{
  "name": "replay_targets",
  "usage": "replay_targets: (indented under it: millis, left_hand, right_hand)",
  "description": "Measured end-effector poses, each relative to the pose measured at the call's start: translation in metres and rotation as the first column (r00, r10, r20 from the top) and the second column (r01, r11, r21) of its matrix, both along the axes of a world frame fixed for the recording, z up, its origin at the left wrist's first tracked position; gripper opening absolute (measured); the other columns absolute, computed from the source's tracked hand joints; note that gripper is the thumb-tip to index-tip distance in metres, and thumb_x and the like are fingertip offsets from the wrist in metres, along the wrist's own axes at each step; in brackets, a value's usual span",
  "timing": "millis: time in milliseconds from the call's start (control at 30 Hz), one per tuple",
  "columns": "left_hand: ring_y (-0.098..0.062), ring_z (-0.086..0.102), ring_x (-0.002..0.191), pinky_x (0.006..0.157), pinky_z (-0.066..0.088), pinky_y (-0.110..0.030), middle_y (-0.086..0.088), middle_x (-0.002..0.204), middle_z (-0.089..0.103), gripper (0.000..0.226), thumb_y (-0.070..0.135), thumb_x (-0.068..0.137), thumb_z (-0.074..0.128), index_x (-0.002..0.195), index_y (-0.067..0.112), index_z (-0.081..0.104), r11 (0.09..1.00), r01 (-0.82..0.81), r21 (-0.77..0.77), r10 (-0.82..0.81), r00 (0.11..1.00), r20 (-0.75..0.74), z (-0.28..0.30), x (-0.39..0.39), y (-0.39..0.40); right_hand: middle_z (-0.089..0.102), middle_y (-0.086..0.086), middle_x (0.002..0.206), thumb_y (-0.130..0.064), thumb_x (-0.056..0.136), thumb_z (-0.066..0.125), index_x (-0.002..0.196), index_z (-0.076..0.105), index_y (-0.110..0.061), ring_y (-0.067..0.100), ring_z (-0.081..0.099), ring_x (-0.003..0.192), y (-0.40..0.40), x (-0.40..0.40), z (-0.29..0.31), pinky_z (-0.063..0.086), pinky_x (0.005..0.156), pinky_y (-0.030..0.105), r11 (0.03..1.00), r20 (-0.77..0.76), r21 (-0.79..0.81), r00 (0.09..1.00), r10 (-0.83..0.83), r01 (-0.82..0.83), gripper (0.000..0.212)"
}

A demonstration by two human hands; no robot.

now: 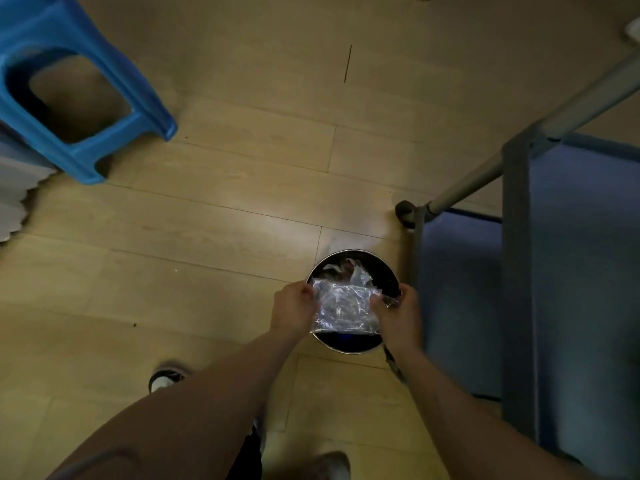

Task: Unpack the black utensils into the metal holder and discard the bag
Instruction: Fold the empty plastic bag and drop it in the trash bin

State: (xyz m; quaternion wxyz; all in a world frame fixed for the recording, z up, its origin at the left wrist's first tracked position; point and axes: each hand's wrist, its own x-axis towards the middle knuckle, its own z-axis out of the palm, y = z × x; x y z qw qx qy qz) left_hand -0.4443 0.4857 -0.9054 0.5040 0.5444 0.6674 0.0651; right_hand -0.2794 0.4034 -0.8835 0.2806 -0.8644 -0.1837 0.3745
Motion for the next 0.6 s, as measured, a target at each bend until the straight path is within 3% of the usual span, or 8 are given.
replay_targets:
  millis: [33, 100, 133, 233, 367, 467, 600]
  left_hand:
    - [-0.01, 0.061, 0.059, 0.051, 0.043, -0.007, -0.009, 0.08, 0.076, 0.008, 0.003, 0.086, 0.067, 0.086, 0.008, 0.074, 0.999, 0.033, 0.013, -0.032, 0.999, -0.026, -0.008, 0.003, -0.001]
    - [-0.02, 0.068, 0.067, 0.06, 0.054, -0.023, -0.011, 0.081, 0.077, 0.013, 0.001, 0.086, 0.063, 0.087, 0.006, 0.075, 0.997, 0.075, 0.015, -0.074, 0.996, -0.046, -0.021, 0.011, -0.001]
    - [-0.025, 0.069, 0.072, 0.064, 0.054, -0.028, -0.013, 0.082, 0.076, 0.014, 0.002, 0.086, 0.062, 0.087, 0.005, 0.076, 0.995, 0.102, 0.016, -0.101, 0.993, -0.056, -0.028, 0.016, -0.002]
    - [-0.026, 0.066, 0.071, 0.061, 0.047, -0.03, -0.016, 0.084, 0.074, 0.012, 0.002, 0.084, 0.063, 0.086, 0.002, 0.075, 0.983, 0.176, 0.047, -0.171, 0.981, -0.087, -0.043, 0.025, -0.002]
    - [-0.033, 0.068, 0.085, 0.067, 0.05, -0.034, -0.016, 0.094, 0.071, 0.016, 0.003, 0.085, 0.068, 0.101, 0.003, 0.067, 0.959, 0.253, 0.124, -0.251, 0.967, -0.036, -0.053, 0.027, 0.0]
    - [-0.031, 0.057, 0.106, 0.078, 0.051, -0.039, -0.017, 0.122, 0.057, 0.046, -0.002, 0.083, 0.062, 0.128, 0.007, 0.058, 0.865, 0.436, 0.249, -0.408, 0.899, -0.158, -0.054, 0.026, -0.006]
    - [-0.032, 0.049, 0.119, 0.083, 0.054, -0.043, -0.015, 0.135, 0.049, 0.056, -0.009, 0.081, 0.053, 0.134, 0.008, 0.056, 0.7, 0.644, 0.309, -0.577, 0.765, -0.287, -0.056, 0.029, -0.017]
  right_hand:
    - [0.058, 0.01, 0.137, -0.028, 0.088, 0.076, 0.141, 0.049, -0.015, 0.027, 0.06, 0.116, -0.003, -0.001, -0.008, 0.054, 0.097, 0.044, 0.998, 0.116, -0.019, 0.991, 0.069, -0.068, 0.061]
    - [0.042, 0.012, 0.153, -0.027, 0.088, 0.075, 0.143, 0.048, -0.017, 0.032, 0.044, 0.134, -0.009, -0.004, -0.02, 0.043, 0.107, 0.046, 0.954, 0.318, -0.136, 0.9, 0.297, -0.266, 0.062]
    - [0.036, 0.011, 0.158, -0.026, 0.09, 0.073, 0.142, 0.05, -0.019, 0.034, 0.037, 0.14, -0.013, -0.007, -0.026, 0.039, 0.11, 0.047, 0.916, 0.346, -0.18, 0.849, 0.399, -0.358, 0.058]
    - [0.035, 0.007, 0.161, -0.019, 0.094, 0.068, 0.14, 0.056, -0.02, 0.031, 0.032, 0.144, -0.024, -0.014, -0.042, 0.038, 0.114, 0.046, 0.795, 0.28, -0.214, 0.745, 0.606, -0.567, 0.047]
    - [0.033, 0.007, 0.163, -0.02, 0.1, 0.06, 0.142, 0.055, -0.015, 0.03, 0.03, 0.146, -0.03, -0.016, -0.06, 0.034, 0.116, 0.041, 0.713, 0.178, -0.239, 0.692, 0.699, -0.659, 0.042]
    - [0.036, 0.009, 0.161, -0.017, 0.103, 0.054, 0.142, 0.055, -0.013, 0.03, 0.033, 0.145, -0.03, -0.017, -0.069, 0.035, 0.116, 0.04, 0.688, 0.131, -0.256, 0.681, 0.721, -0.679, 0.039]
    - [0.054, 0.01, 0.142, -0.006, 0.102, 0.046, 0.134, 0.06, -0.013, 0.032, 0.049, 0.129, -0.025, -0.018, -0.079, 0.046, 0.102, 0.041, 0.667, 0.124, -0.243, 0.659, 0.742, -0.705, 0.036]
